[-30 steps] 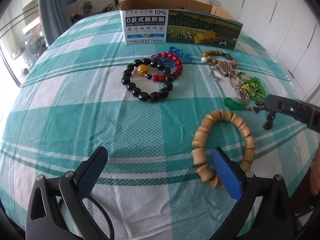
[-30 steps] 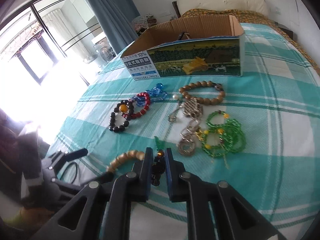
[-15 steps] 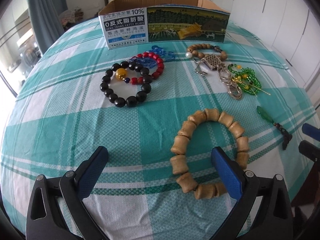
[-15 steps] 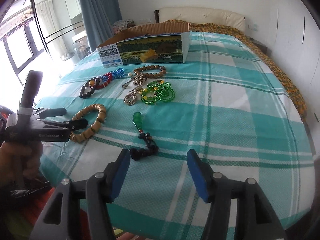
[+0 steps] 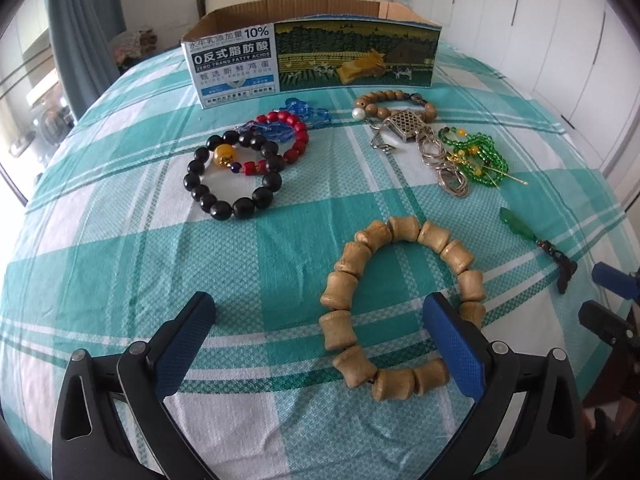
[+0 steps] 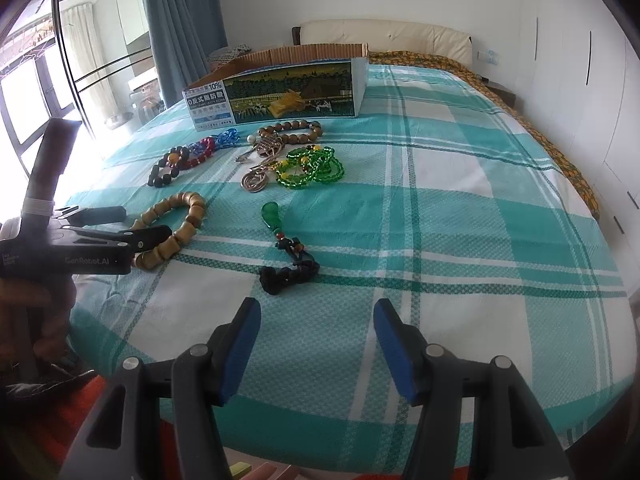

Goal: Organize jewelry
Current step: 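Grasp the wooden bead bracelet with the left tool while the right tool holds the pendant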

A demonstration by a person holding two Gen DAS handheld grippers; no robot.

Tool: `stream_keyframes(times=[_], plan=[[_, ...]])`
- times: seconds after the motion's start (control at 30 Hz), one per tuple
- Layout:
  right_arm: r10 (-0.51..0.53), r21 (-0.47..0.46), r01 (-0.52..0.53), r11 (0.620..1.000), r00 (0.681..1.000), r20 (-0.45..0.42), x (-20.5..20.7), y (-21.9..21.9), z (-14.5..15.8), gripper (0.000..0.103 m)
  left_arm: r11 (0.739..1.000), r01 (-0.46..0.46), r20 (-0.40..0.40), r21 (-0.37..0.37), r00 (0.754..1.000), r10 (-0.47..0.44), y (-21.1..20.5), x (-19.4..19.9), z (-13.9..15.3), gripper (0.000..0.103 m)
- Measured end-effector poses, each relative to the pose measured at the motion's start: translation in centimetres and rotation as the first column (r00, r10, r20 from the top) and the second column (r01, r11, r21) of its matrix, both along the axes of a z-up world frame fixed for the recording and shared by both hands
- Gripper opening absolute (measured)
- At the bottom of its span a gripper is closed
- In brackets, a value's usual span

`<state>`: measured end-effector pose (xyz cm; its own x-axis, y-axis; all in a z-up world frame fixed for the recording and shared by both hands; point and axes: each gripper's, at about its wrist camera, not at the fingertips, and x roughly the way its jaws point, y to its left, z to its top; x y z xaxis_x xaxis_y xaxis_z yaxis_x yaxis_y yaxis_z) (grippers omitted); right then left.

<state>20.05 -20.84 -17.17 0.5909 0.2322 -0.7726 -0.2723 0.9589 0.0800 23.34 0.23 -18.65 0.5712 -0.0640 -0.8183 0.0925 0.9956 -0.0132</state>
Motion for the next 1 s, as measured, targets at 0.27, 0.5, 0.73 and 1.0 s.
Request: stream_keyframes(times=[0.27,0.5,0.73,1.0], plan=[[-0.008,0.011,0.008,1.000,1.000,0.010,-0.3,-0.1,0.3,0.060,1.000,0.000,0.000,0.000,1.000,0.000,0.0,0.0,0.0,0.102],[0.003,0.014,-0.003,1.000,1.000,0.006,-0.6,0.4,0.2,0.060,1.000,0.000,0.000,-0.001,1.000,0.000,0.0,0.0,0.0,0.102],[0.006,0.014,-0.006,1.000,1.000,0.013,-0.9,0.5,0.5,0.060,1.000,0.016,-0.012,-0.003,1.000,-0.016,-0.4,-0.9,0.4,0.089],[-0.017,0.043,0.017,0.999,1.000,-0.001,-0.3,-0.4,0.8,0.060,0.994,0.055,-0.019,-0.090,0.998,-0.057,-0.3,-2.3,1.2,0.012]])
